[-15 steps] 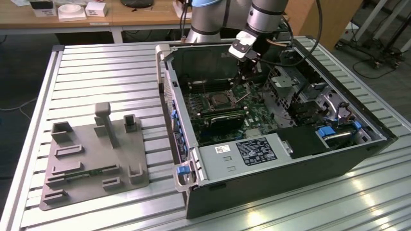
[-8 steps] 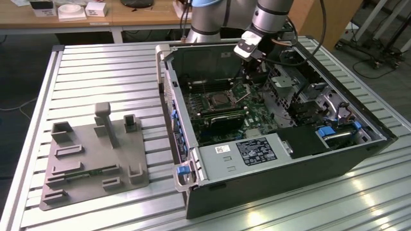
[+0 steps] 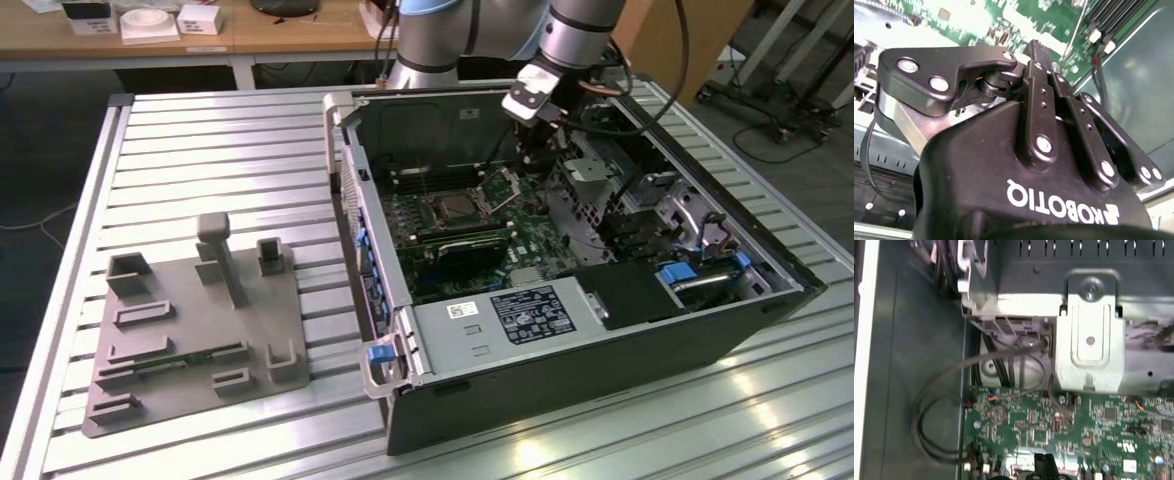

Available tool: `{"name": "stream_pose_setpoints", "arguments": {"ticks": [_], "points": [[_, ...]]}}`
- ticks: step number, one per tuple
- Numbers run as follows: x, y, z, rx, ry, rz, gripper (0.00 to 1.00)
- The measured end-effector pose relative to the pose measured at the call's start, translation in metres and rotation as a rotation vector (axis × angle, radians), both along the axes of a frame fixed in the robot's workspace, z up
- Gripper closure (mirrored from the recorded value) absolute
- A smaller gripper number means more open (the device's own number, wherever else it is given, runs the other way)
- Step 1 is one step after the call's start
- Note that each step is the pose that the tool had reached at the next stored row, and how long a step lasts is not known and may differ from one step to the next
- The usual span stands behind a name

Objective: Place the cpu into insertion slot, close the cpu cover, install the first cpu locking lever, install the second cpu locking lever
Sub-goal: 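Close the cpu cover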

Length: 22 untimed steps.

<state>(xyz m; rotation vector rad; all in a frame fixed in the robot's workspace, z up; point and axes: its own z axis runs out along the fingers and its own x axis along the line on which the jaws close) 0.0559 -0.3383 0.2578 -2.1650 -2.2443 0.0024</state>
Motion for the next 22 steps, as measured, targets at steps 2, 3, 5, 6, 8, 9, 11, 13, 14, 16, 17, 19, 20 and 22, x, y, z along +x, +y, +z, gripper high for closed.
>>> {"name": "stream_pose_setpoints", "arguments": {"ticks": [2,3,5,6,8,9,11,13,14,16,17,19,20,22], "points": [[0.005,0.0003,-0.0006,0.0001,0.0,0.0,0.9],[0.007,0.0004,-0.0009,0.0001,0.0,0.0,0.9],[0.009,0.0006,-0.0032,-0.0001,0.0,0.0,0.9],[0.009,0.0007,-0.005,0.0,0.0,0.0,0.9],[0.009,0.0007,-0.0086,0.0,0.0,0.0,0.9],[0.009,0.0007,-0.0105,-0.0001,0.0,0.0,0.9],[0.01,0.0007,-0.0141,0.0,0.0,0.0,0.9],[0.01,0.0007,-0.0178,0.0001,0.0001,0.001,0.9],[0.01,0.0007,-0.0196,0.0,0.0004,0.001,0.9],[0.01,0.0006,-0.0229,0.0001,0.0015,0.002,0.9],[0.009,0.0006,-0.0239,0.0,0.0022,0.002,0.9],[0.007,0.0007,-0.0246,-0.0002,0.0029,0.002,0.9],[0.005,0.0006,-0.0248,-0.0001,0.0032,0.002,0.9],[0.002,0.0006,-0.0249,0.0,0.0035,0.002,0.9]]}}
